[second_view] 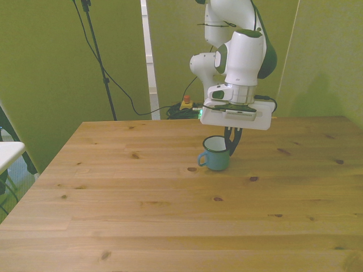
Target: Flip the mug upright
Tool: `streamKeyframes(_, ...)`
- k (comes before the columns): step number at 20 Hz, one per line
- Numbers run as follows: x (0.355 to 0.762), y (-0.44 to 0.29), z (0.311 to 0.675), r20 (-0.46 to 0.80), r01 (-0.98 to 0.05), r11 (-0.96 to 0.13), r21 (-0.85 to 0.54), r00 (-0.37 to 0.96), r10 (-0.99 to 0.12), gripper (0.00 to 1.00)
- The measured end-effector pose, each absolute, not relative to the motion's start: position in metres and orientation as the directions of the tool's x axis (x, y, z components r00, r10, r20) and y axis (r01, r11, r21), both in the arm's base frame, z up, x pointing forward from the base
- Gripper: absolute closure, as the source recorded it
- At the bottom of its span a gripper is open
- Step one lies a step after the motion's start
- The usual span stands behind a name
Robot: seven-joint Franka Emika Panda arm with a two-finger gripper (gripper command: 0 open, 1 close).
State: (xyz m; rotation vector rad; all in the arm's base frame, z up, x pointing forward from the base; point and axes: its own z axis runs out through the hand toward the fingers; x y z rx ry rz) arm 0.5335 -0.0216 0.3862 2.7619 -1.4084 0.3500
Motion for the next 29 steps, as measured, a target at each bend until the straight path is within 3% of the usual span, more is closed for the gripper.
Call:
streamKeyframes(2,0.534,-0.024,0.383,0.207,-0.804,-0.589,-0.081,0.565,-0.799,1.0)
streamKeyframes(3,0.534,-0.025,0.382,0.206,-0.805,-0.588,-0.08,0.564,-0.8,0.0)
streamKeyframes(17,0.533,-0.026,0.396,0.22,-0.809,-0.579,-0.102,0.55,-0.806,0.0)
streamKeyframes(23,0.515,-0.008,0.436,0.241,-0.79,-0.6,-0.123,0.563,-0.791,0.0)
streamKeyframes(29,0.46,0.018,0.48,0.28,-0.774,-0.617,-0.142,0.567,-0.775,0.0)
